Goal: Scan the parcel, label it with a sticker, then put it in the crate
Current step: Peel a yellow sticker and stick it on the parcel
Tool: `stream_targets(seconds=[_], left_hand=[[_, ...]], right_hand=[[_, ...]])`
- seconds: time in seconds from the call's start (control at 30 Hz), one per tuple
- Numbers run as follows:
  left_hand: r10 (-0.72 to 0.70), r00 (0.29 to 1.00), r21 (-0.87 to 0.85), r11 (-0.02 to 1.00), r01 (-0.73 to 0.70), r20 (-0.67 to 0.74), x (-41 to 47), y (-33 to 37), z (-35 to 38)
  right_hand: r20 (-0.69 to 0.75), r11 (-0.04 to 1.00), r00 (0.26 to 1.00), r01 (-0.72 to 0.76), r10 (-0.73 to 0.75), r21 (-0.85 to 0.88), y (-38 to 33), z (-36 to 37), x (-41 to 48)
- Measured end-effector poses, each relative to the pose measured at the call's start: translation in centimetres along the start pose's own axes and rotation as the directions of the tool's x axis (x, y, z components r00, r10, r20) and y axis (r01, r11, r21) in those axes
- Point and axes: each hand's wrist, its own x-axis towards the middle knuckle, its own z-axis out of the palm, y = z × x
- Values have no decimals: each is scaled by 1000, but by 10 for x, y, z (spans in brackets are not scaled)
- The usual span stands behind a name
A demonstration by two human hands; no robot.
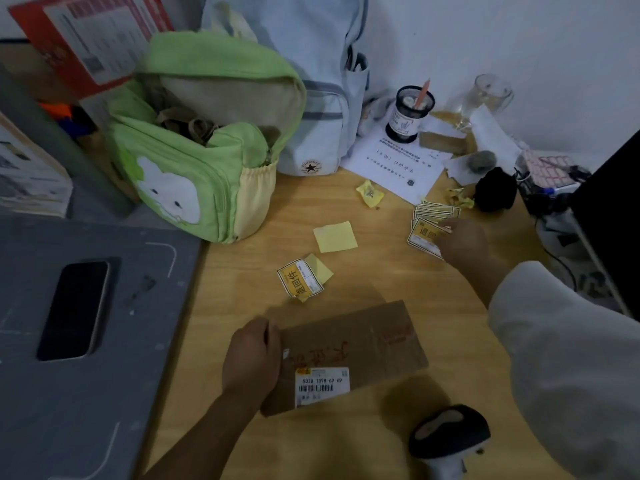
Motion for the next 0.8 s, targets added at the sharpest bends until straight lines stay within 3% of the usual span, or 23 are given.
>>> stream_targets(seconds=[0.17,0.27,0.4,0.5,0.67,0.8], left_hand=[[7,1000,-24,1000,-7,-25,-1,1,0],[3,1000,-25,1000,-3,-25,-2,2,-1],[24,999,-25,999,-25,-22,-1,4,-3],[21,1000,-18,1000,-21,20,2,5,-7],[-51,980,-5,999,52,192,3,5,-18],[-64,976,-32,997,72,209,0,3,-22]], right_hand=[[51,940,998,55,-40,-336,-6,13,5],[5,903,999,31,-32,-428,-7,15,2],[-50,916,999,-30,11,-400,-9,9,-4],[24,969,998,-59,67,-241,-9,5,-9],[69,982,997,26,-13,-188,-15,-7,-16],[72,984,996,58,-47,-171,-13,-13,-20]])
